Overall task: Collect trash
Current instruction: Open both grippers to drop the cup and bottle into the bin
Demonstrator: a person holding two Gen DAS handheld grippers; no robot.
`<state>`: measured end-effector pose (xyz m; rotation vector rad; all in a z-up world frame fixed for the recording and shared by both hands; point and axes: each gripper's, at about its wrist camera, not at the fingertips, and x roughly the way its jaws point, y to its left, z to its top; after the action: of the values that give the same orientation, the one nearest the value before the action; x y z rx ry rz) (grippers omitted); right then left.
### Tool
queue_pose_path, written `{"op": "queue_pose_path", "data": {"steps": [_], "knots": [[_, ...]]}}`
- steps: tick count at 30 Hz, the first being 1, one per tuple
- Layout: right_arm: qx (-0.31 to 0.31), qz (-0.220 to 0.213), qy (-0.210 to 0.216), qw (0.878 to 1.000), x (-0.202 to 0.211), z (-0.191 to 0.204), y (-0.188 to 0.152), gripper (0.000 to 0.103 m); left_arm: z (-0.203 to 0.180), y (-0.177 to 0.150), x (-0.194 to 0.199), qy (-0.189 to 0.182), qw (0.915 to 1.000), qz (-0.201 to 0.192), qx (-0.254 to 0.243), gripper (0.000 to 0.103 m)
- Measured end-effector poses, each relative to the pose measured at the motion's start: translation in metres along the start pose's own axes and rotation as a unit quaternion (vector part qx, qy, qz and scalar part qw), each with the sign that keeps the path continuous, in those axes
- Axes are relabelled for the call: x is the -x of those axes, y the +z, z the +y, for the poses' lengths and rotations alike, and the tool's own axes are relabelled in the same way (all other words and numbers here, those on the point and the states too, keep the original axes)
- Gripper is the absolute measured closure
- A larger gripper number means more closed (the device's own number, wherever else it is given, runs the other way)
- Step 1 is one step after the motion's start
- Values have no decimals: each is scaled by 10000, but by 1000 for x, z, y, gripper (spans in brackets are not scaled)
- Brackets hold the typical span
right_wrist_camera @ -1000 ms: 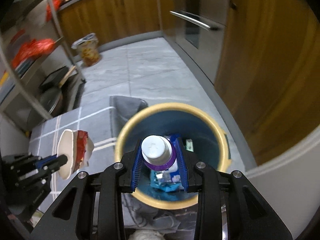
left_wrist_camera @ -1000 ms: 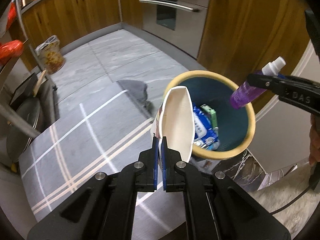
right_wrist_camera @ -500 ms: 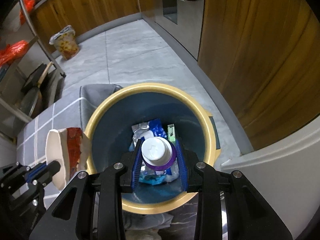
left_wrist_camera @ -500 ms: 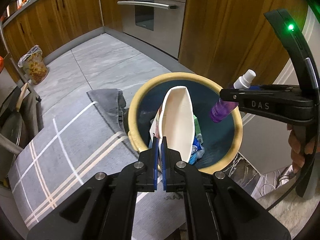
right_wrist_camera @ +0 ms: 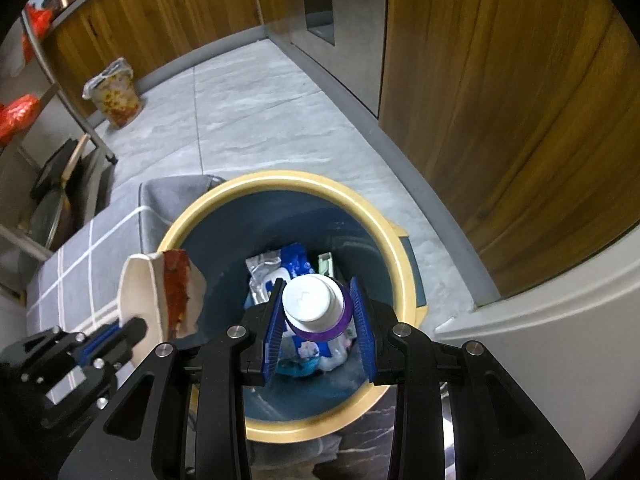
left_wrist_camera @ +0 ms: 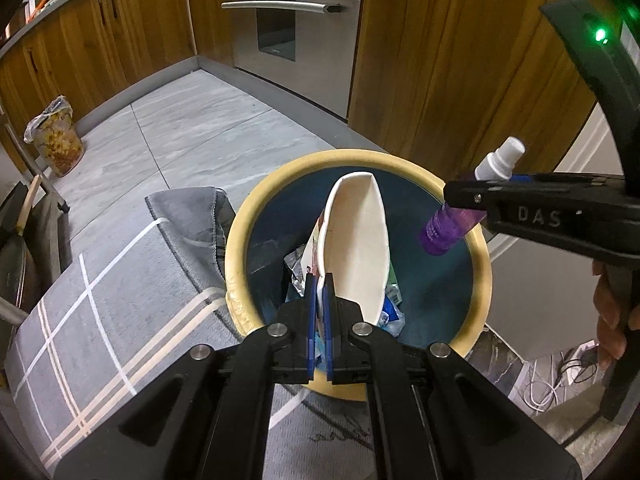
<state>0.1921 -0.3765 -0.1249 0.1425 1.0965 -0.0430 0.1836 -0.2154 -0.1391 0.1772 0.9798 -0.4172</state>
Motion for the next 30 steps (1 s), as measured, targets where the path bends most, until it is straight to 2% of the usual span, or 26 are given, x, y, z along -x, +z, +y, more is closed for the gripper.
{"op": "queue_pose_path", "data": {"steps": [10,12,13,14,16,18,20,24,26,30], "knots": [[-33,-59,-29,10000,1,1,5,69,7,1,0,4,10000,-38,75,97],[-25,-65,-17,10000,1,3,5,67,11,1,3,42,9999,-64,130,86],[-13,-95,-22,10000,2,4,6,61,12,0,4,75,9998,-76,154,78],[-6,-142,-31,9999,4,4,6,55,14,-1,7,109,9997,-107,187,75],[5,-199,-6,9998,7,6,8,50,18,-2,12,117,9996,-136,199,74],[18,-229,1,9997,11,9,9,45,22,-3,19,180,9995,-183,196,68],[29,-308,10,9995,16,12,10,38,28,-6,27,262,9991,-254,231,57],[91,-472,-17,9988,29,17,11,22,42,-14,45,392,9978,-366,377,44],[76,-560,-19,9984,36,19,12,14,49,-18,54,463,9970,-431,447,29],[164,-770,5,9969,52,27,9,8,58,-27,79,637,9945,-638,539,15]]}}
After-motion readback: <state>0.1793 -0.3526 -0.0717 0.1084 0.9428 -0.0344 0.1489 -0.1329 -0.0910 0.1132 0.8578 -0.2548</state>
